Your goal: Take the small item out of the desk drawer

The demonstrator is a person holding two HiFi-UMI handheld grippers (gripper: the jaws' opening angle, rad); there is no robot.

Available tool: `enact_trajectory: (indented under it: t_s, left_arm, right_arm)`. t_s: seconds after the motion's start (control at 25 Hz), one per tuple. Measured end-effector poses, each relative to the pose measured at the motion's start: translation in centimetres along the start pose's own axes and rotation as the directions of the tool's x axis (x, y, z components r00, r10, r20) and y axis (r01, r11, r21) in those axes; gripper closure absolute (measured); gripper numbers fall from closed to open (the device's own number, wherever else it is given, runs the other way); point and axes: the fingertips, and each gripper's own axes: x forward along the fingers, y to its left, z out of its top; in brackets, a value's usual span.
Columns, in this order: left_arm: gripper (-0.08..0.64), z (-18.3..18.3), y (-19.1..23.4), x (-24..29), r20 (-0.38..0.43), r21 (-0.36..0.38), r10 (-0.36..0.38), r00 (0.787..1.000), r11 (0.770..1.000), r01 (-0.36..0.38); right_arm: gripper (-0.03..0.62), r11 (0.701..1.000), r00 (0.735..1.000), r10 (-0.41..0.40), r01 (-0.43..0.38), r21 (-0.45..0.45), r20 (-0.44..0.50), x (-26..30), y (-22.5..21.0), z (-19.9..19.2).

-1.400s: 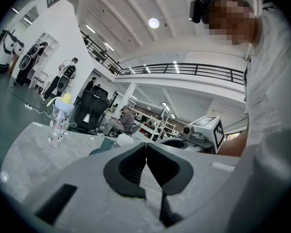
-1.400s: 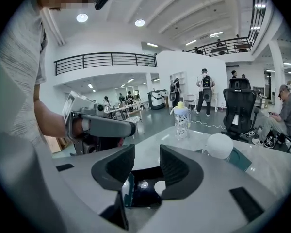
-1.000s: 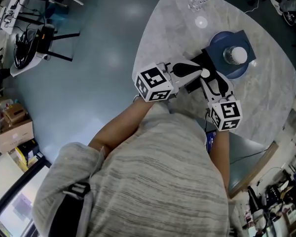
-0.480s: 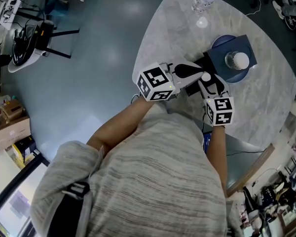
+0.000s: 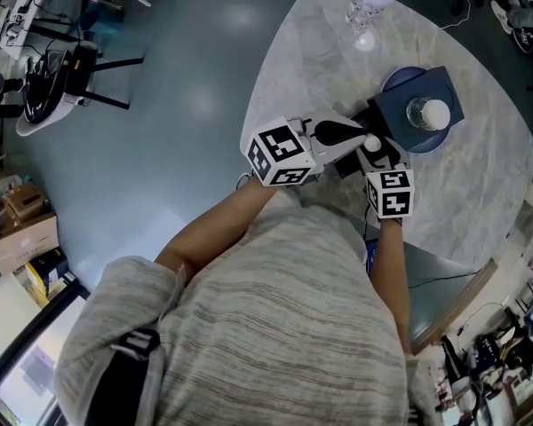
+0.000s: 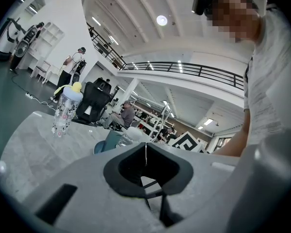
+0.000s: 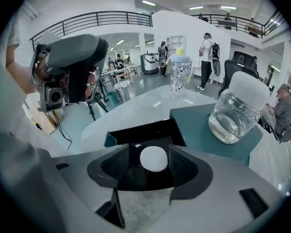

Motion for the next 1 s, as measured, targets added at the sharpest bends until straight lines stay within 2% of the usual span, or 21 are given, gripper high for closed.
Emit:
enact_trajectory:
  t_s: [0.56, 1.0]
  left_arm:
    - [0.543, 0.3, 0.6, -0.1, -0.035, 0.014, -0.027, 0.999, 1.000, 0.028]
    - [0.543, 0.7, 0.7, -0.2, -0.067, 0.064, -0.058, 0.996, 0.996, 0.062]
  right_arm:
    - [0.374, 0.996, 0.990, -0.073, 0.067, -0.055, -0.124, 2.4, -0.8, -1.7]
    - [0.396, 0.992, 0.987, -0.120, 0.116, -0.040, -0.107, 2.9, -1.1, -1.4]
